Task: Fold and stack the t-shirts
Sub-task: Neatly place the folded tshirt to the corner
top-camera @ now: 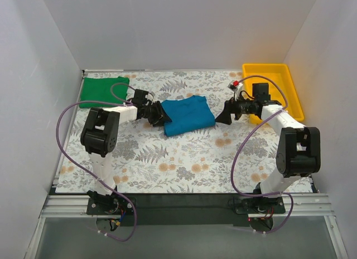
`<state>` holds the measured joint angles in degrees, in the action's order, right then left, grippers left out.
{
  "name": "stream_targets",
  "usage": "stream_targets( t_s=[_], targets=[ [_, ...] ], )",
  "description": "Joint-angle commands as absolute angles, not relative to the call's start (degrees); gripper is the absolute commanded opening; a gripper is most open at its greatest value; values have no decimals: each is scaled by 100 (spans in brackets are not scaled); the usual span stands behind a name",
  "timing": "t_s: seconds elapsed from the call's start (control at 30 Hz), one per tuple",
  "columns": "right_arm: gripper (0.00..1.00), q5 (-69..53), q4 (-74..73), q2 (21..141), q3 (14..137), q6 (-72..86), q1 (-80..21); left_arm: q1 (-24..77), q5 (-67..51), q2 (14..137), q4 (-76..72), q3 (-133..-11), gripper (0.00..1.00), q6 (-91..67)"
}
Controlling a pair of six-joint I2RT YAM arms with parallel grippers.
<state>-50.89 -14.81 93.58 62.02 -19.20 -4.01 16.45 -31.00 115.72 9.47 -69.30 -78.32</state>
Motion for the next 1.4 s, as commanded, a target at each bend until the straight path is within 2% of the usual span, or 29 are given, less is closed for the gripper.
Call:
stream_targets(
  t_s=[0.0,0.07,0.13,0.2,0.4,0.57,0.83,1.37],
  targets=[
    [92,-5352,-1327,9141,6170,-1854,-264,1670,-3199,11760,1204,-6908,35,-7954],
    [92,-5379,-1318,9132,6170,-1854,-246,1670,-3243,11803,1152,-6934,28,-8007],
    [92,-5405,-1327,9141,6170,-1854,-229,1661,-3296,11821,1081,-6943,12,-8085],
    [92,-5431,-1318,9132,6161,-1854,-211,1661,-3305,11786,950,-6961,0,-8103],
    [92,-5519,-1327,9088,6152,-1837,-132,1635,-2787,11269,1054,-7171,0,-7499],
    [91,-5563,-1327,9070,6152,-1828,-114,1564,-1785,10671,1624,-7444,0,-6419],
    [91,-5599,-1336,9105,6161,-1819,-114,1512,-976,10529,2328,-8077,0,-5546],
    [91,-5616,-1327,9202,6170,-1819,-114,941,-966,10907,3005,-8965,0,-5080]
  ],
)
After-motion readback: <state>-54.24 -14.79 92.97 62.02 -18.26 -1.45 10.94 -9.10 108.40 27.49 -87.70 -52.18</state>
